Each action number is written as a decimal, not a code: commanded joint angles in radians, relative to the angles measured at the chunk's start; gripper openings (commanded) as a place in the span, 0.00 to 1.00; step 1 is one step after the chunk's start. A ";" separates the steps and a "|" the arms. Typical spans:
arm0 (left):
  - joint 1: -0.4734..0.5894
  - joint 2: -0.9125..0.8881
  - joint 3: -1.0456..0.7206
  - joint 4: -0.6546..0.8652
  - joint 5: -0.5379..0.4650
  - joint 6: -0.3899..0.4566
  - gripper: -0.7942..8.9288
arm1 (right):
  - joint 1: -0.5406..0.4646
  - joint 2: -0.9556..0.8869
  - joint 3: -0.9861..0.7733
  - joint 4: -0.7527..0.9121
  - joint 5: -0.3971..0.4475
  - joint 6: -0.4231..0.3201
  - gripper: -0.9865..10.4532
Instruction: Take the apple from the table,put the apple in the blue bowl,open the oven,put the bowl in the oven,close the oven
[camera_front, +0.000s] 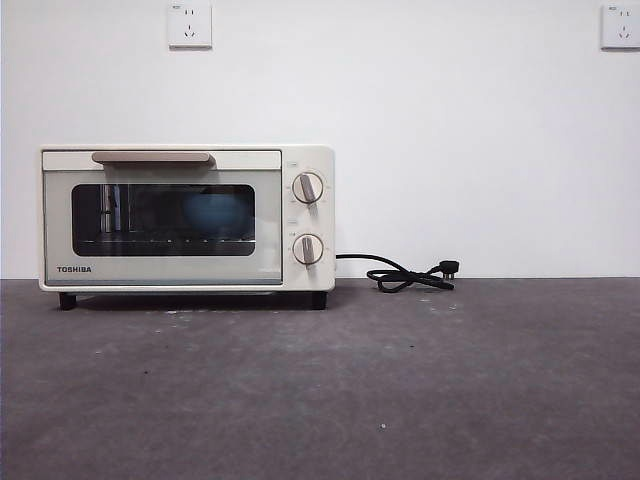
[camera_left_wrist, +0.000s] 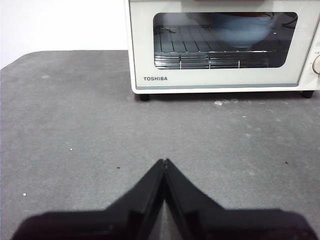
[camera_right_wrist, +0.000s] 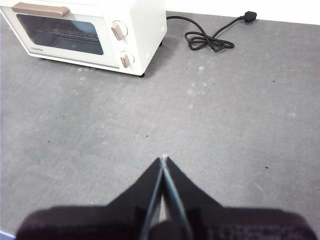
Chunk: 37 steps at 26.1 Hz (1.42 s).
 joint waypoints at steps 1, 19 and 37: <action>-0.002 0.000 -0.010 0.013 -0.002 -0.007 0.08 | 0.001 -0.001 -0.009 0.003 0.003 -0.009 0.09; -0.002 0.000 -0.010 0.014 -0.002 -0.007 0.08 | -0.849 -0.436 -1.052 1.180 -0.470 -0.258 0.09; -0.002 0.000 -0.010 0.014 -0.002 -0.007 0.08 | -0.990 -0.599 -1.126 0.920 -0.527 -0.437 0.09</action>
